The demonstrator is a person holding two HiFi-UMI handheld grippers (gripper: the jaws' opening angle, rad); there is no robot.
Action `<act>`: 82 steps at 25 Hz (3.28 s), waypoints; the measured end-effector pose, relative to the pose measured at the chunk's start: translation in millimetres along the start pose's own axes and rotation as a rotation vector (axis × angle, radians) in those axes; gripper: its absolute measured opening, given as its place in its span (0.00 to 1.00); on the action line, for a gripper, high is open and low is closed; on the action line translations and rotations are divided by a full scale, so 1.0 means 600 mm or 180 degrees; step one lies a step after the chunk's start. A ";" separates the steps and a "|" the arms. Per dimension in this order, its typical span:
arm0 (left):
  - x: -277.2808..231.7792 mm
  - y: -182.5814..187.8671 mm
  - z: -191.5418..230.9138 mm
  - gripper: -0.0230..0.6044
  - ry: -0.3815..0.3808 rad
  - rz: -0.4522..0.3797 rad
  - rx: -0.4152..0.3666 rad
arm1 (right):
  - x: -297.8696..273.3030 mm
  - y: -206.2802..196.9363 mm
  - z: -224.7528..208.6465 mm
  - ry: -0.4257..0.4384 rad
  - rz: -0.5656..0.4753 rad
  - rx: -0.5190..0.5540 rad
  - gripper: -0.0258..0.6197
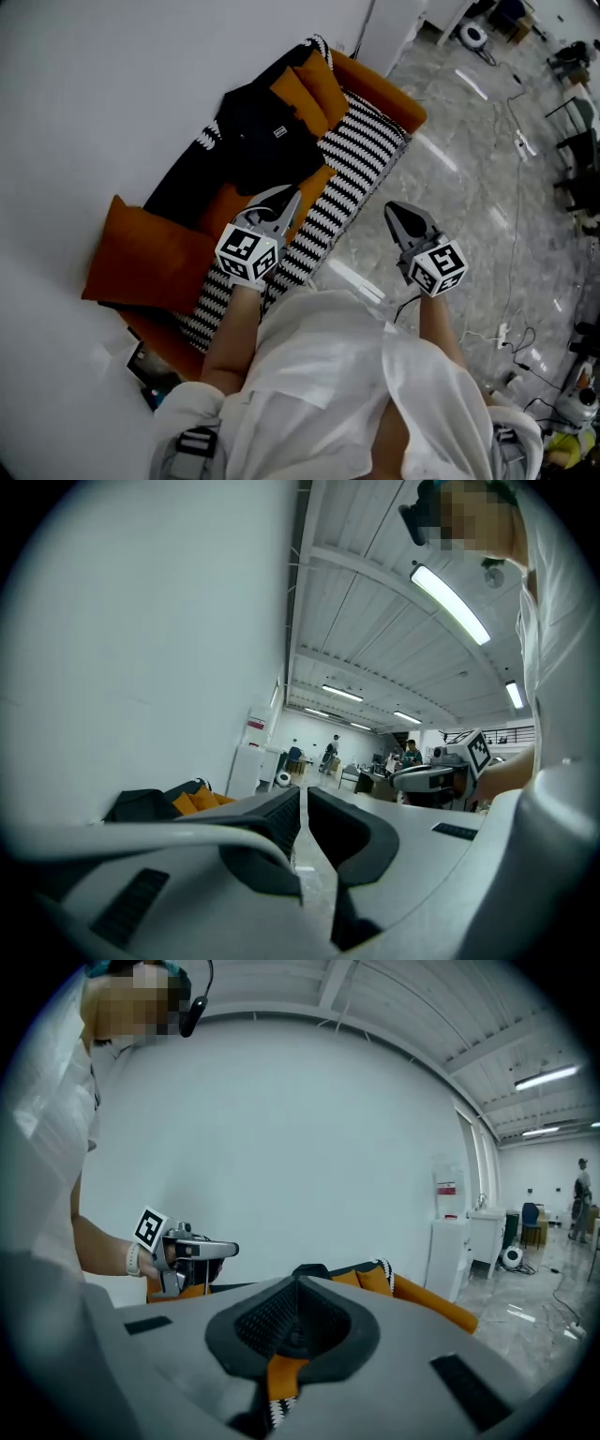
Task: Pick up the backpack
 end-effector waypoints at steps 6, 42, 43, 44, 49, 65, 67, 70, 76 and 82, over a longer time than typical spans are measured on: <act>0.025 0.011 0.076 0.11 0.0227 -0.0039 0.0074 | -0.082 0.050 -0.015 0.0189 0.0006 0.0062 0.07; -0.031 0.020 0.324 0.11 0.2050 -0.0320 0.1220 | -0.639 0.220 -0.151 0.1966 0.0640 0.1211 0.07; -0.036 0.018 0.330 0.11 0.2068 -0.0314 0.1255 | -0.652 0.219 -0.155 0.1974 0.0666 0.1231 0.07; -0.041 0.015 0.336 0.11 0.2081 -0.0304 0.1286 | -0.666 0.219 -0.160 0.1978 0.0690 0.1252 0.07; -0.066 0.003 0.360 0.11 0.2092 -0.0232 0.1384 | -0.738 0.217 -0.174 0.1968 0.0773 0.1341 0.07; -0.104 -0.003 0.389 0.11 0.2029 -0.0135 0.1486 | -0.900 0.190 -0.193 0.1761 0.1153 0.1492 0.18; -0.104 -0.004 0.392 0.11 0.2027 -0.0137 0.1496 | -0.918 0.185 -0.191 0.1734 0.1219 0.1486 0.19; -0.106 -0.005 0.396 0.11 0.2018 -0.0142 0.1512 | -0.945 0.181 -0.188 0.1701 0.1317 0.1485 0.22; -0.114 -0.009 0.401 0.11 0.1990 -0.0131 0.1535 | -0.991 0.184 -0.186 0.1547 0.1386 0.1488 0.25; -0.119 -0.003 0.412 0.11 0.1976 -0.0135 0.1532 | -1.032 0.193 -0.192 0.1452 0.1469 0.1442 0.29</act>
Point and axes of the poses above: the fingertips, and each gripper's own axes: x backward along the fingers, z to its left, y out of its top, the point moved 6 cm from there along x, backward along the fingers, and after that the axes turned 15 degrees about z, right-handed, at the moved point
